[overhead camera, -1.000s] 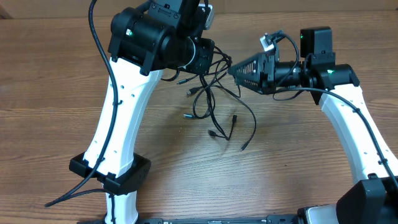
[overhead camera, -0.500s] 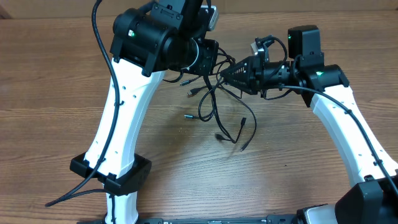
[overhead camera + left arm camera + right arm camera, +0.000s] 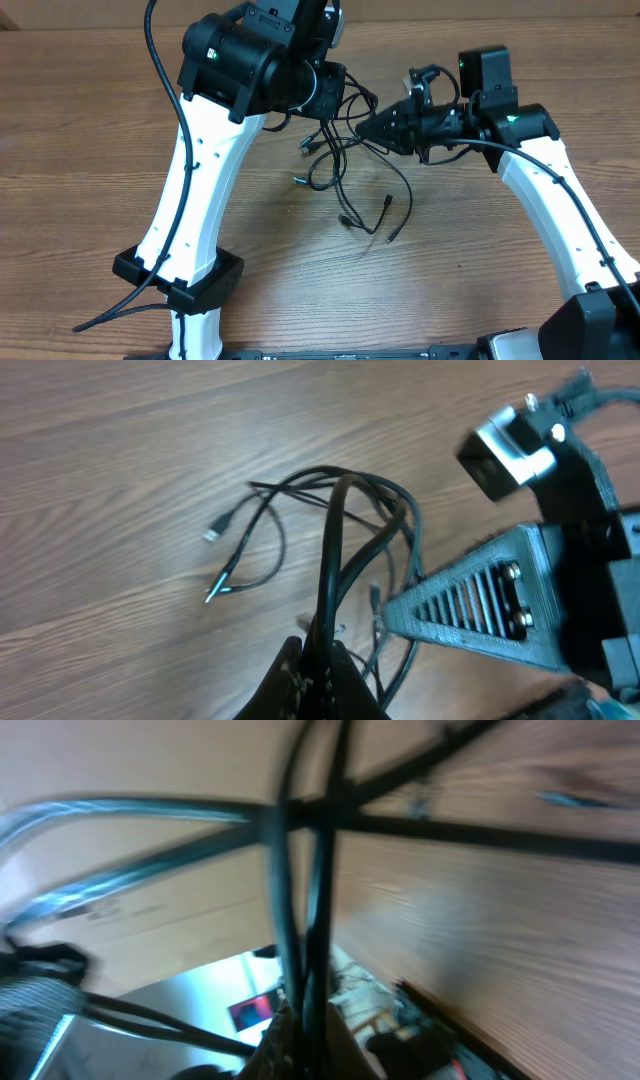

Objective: Untangle cables

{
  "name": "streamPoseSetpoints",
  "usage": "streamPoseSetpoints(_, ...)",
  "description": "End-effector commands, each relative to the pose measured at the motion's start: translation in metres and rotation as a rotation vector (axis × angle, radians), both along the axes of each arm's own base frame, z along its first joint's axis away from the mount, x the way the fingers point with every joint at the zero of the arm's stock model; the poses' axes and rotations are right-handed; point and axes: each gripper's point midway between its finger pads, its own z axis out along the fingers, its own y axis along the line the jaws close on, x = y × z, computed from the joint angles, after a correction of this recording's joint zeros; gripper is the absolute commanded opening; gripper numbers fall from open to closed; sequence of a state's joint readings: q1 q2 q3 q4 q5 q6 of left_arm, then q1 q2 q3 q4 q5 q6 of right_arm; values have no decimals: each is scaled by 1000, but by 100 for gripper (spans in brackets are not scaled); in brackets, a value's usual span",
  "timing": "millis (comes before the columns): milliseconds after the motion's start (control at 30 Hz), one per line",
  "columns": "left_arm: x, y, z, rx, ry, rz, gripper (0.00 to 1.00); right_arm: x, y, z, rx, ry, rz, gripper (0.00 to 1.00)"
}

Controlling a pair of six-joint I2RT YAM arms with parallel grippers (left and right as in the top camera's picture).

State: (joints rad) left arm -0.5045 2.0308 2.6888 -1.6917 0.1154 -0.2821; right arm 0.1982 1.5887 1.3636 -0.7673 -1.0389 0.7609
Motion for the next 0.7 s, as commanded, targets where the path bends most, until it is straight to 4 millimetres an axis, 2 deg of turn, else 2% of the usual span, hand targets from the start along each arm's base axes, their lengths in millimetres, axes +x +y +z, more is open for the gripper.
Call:
streamPoseSetpoints(0, 9, 14, 4, 68, -58, 60, 4, 10, -18, -27, -209, -69, -57, 4)
streamPoseSetpoints(33, 10, 16, 4, 77, -63, 66, 4, 10, -25, -36, -270, -64, -75, 4)
streamPoseSetpoints(100, 11, 18, 4, 90, -70, 74, 4, 9, -53, -65, -481, -38, -131, 4)
streamPoseSetpoints(133, 12, 20, 4, 97, -74, 79, 4, 9, -62, -71, -540, -44, -137, 4)
streamPoseSetpoints(333, 18, 31, 5, 156, -107, 112, 4, 8, -85, -85, -710, -147, -61, 4)
streamPoseSetpoints(400, 20, 36, 5, 177, -119, 127, 4, 9, -104, -92, -802, -135, -88, 4)
streamPoseSetpoints(533, 24, 46, 8, 227, -149, 149, 4, 8, -161, -103, -1053, -80, -185, 4)
streamPoseSetpoints(633, 24, 52, 13, 249, -173, 166, 4, 7, -204, -103, -1214, -32, -275, 4)
streamPoseSetpoints(667, 24, 54, 15, 254, -180, 172, 4, 7, -213, -103, -1236, -24, -292, 4)
